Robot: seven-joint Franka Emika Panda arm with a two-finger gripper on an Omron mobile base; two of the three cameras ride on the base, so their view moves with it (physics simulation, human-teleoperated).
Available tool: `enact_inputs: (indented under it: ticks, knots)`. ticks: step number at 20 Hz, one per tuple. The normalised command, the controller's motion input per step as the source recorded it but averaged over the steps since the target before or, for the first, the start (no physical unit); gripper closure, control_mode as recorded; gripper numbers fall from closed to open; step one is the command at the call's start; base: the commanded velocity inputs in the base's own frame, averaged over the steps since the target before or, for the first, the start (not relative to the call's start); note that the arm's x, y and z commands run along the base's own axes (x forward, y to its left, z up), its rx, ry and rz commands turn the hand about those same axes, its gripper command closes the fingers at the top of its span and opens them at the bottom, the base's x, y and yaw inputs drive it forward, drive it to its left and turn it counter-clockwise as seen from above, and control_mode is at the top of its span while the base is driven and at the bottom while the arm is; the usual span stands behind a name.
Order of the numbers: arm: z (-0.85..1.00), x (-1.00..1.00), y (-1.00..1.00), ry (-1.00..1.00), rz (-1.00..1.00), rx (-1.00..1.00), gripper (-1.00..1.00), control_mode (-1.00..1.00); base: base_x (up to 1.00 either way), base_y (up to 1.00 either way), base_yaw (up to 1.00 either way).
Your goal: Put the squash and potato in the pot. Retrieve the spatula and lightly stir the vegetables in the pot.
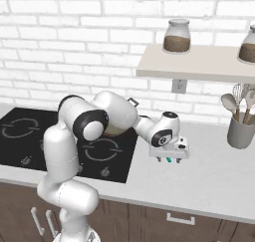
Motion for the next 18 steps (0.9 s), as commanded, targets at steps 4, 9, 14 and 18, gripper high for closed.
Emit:
enact_inputs:
  ticks: [4,9,14,18]
  knots:
    - [-0.20,0.13,-0.03,-0.05,0.00,0.00,-1.00,-1.00,0.00,0.00,0.00]
    - [-0.23,0.19,0.00,-0.01,0.00,0.00,-1.00,-1.00,0.00,0.00,0.00]
    - [-0.34,0.25,0.00,0.00,0.03,0.00,-1.00,-1.00,0.00,0.00,0.00]
    - [-0.42,0.19,0.00,0.00,0.04,0.00,-1.00,-1.00,0.00,0.00,0.00]
